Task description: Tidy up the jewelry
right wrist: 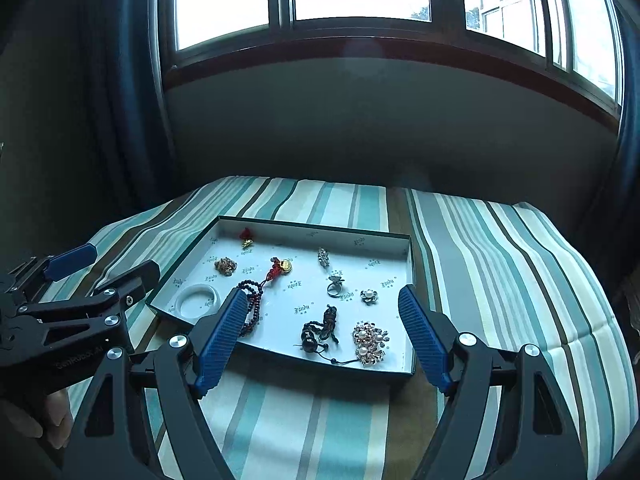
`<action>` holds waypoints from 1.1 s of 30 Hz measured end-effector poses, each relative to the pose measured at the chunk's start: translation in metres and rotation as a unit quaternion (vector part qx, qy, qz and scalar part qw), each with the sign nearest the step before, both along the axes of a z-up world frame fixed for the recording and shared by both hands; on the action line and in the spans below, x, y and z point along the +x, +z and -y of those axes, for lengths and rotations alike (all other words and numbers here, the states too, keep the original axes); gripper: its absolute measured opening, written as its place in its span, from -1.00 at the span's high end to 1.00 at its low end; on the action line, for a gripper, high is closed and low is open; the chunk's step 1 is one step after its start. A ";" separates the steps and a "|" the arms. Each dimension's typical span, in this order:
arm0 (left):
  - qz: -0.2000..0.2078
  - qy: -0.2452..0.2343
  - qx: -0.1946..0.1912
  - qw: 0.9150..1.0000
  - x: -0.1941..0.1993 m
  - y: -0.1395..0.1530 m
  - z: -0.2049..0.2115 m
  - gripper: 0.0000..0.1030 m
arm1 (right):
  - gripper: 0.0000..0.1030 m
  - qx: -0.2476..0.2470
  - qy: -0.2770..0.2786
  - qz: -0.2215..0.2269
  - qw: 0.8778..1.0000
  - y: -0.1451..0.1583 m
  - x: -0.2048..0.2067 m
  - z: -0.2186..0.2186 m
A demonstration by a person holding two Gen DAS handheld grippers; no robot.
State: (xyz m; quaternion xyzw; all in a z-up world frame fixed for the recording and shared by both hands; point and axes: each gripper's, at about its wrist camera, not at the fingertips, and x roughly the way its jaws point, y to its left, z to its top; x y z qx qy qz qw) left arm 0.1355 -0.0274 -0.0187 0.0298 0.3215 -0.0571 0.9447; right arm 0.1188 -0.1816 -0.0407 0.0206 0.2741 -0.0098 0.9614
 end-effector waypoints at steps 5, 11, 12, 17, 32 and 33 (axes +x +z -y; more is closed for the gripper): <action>0.004 -0.001 -0.001 1.000 -0.004 0.003 0.000 -0.75 | -0.49 -0.001 0.000 0.003 1.000 0.002 -0.003 0.000; 0.004 0.000 -0.003 1.000 -0.007 0.004 -0.002 -0.75 | -0.49 -0.001 0.000 0.004 1.000 0.002 -0.003 0.000; 0.004 0.001 -0.003 1.000 -0.007 0.004 -0.002 -0.75 | -0.49 -0.001 0.000 0.004 1.000 0.003 -0.004 0.000; 0.004 0.000 -0.003 1.000 -0.007 0.004 -0.002 -0.75 | -0.49 -0.003 0.002 0.005 1.000 0.005 -0.006 -0.001; 0.006 0.002 -0.003 1.000 -0.011 0.005 -0.002 -0.76 | -0.49 -0.005 0.005 0.008 1.000 0.006 -0.008 -0.006; 0.006 0.003 -0.003 1.000 -0.011 0.005 -0.002 -0.76 | -0.49 -0.005 0.005 0.008 1.000 0.006 -0.008 -0.006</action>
